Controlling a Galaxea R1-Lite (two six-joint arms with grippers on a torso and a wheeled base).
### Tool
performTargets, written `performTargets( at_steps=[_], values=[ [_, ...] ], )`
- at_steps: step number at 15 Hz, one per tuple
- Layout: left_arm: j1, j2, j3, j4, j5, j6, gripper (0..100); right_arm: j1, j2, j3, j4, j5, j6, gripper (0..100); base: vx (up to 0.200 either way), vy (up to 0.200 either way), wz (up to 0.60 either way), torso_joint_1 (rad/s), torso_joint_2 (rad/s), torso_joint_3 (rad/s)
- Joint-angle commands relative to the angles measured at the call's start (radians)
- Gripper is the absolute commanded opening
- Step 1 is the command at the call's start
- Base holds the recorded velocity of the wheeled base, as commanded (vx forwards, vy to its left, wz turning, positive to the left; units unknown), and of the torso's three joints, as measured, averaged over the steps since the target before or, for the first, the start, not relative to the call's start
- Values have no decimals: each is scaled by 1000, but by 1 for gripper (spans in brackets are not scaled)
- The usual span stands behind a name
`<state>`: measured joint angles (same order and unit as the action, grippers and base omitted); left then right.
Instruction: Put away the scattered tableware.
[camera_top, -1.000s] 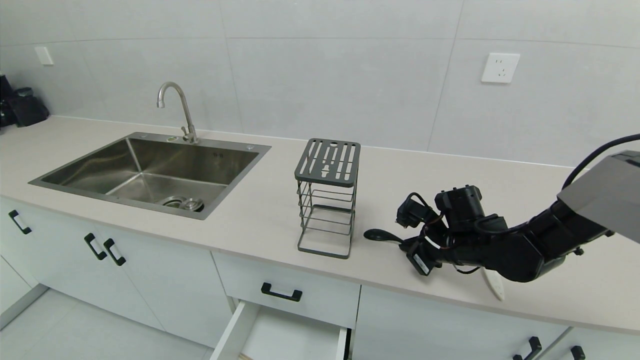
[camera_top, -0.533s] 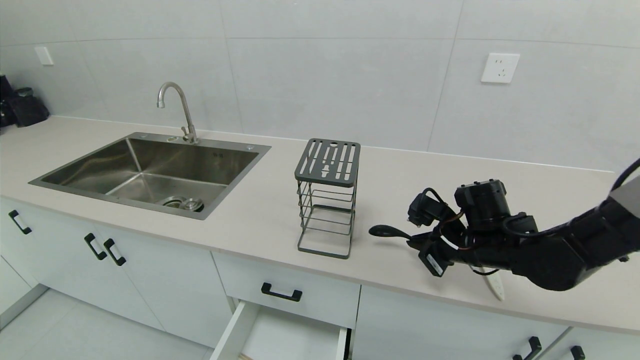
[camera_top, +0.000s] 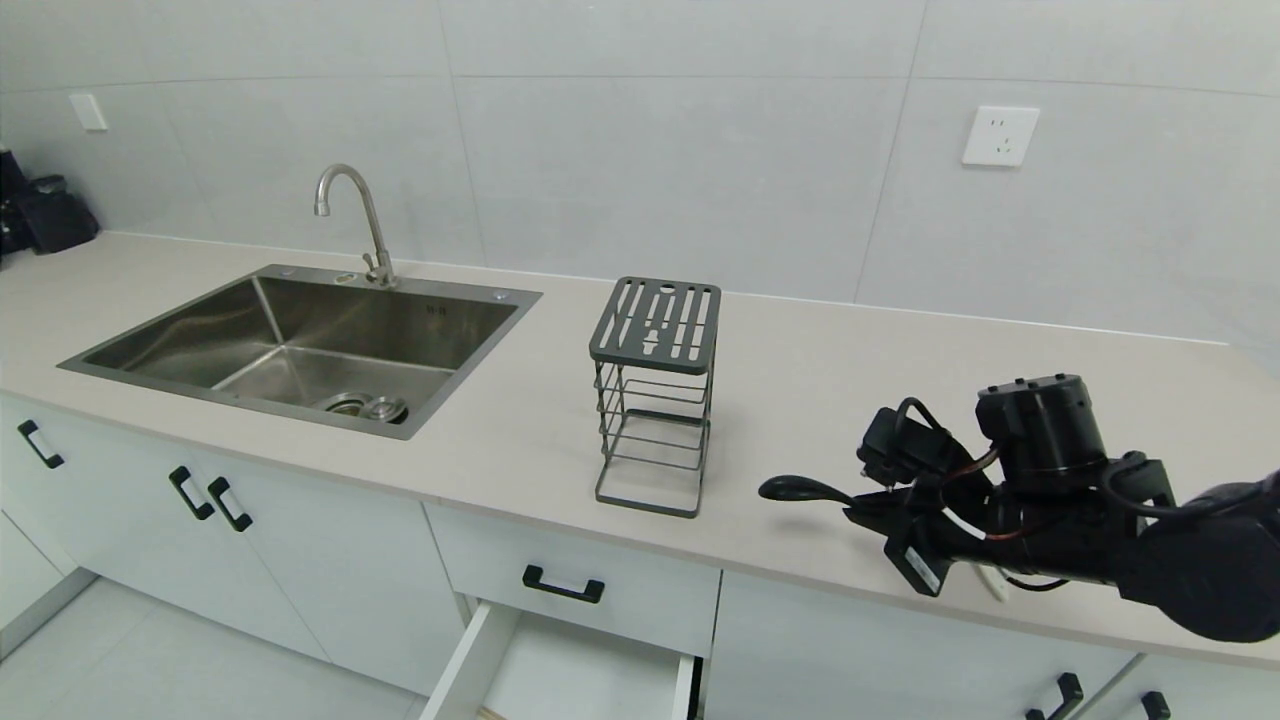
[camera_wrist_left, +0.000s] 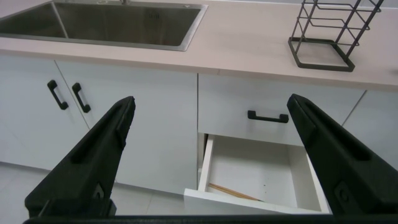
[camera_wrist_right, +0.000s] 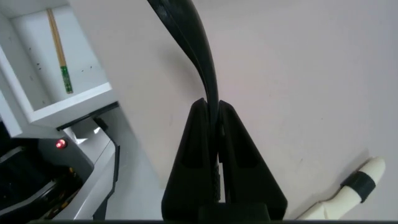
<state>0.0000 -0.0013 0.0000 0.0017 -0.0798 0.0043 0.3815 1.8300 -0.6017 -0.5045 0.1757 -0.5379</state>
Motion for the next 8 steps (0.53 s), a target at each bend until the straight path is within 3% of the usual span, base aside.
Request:
performTargets(
  at_steps=[1, 4, 8],
  values=[
    [0, 1, 0, 0, 0, 0, 100, 0, -58, 22, 3, 5, -19, 0, 0, 0, 0, 0, 0, 0],
    [0, 1, 0, 0, 0, 0, 100, 14, -94, 97, 3, 22, -25, 0, 0, 0, 0, 0, 0, 0],
    [0, 1, 0, 0, 0, 0, 100, 99, -132, 138, 3, 21, -17, 0, 0, 0, 0, 0, 0, 0]
  ],
)
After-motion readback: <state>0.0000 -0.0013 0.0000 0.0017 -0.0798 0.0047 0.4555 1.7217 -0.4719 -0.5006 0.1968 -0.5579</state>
